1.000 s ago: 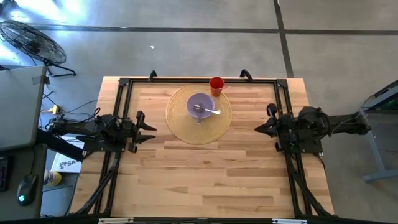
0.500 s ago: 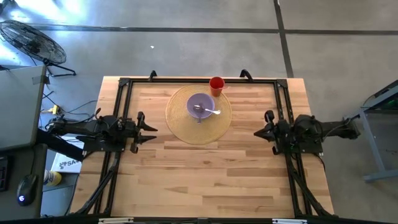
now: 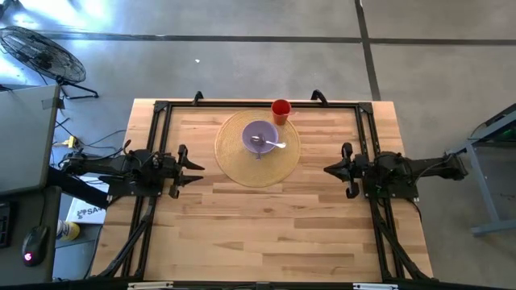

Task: Pick & Place Utensil
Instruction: Return to Home Position

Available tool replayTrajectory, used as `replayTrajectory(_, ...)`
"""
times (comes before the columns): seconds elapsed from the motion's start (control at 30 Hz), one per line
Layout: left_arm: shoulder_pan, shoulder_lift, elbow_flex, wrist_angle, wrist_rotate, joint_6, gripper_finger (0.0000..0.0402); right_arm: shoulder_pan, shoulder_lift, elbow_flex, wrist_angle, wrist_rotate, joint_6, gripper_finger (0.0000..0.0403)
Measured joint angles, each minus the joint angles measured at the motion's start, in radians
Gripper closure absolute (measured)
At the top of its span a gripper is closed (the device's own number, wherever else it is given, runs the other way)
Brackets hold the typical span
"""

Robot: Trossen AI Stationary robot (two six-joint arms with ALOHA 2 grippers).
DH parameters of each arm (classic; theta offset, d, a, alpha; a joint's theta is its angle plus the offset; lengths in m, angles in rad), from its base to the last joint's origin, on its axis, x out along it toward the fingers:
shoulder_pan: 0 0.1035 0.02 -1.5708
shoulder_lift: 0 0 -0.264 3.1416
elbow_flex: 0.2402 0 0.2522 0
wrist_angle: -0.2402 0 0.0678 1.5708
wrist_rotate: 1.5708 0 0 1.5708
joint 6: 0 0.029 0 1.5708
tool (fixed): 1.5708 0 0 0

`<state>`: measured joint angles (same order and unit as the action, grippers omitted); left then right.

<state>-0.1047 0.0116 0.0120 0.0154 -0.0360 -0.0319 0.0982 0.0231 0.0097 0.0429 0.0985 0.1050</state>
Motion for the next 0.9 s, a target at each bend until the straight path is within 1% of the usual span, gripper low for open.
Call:
replayTrajectory(0.17, 0.000, 0.000, 0.000, 0.000, 0.000, 0.000, 0.0263, 0.000, 0.002, 0.000, 0.000, 0.001, -0.031, 0.0398)
replayTrajectory(0.9, 0.000, 0.000, 0.000, 0.000, -0.001, 0.000, 0.0263, 0.000, 0.003, -0.001, 0.005, 0.000, -0.034, 0.0391)
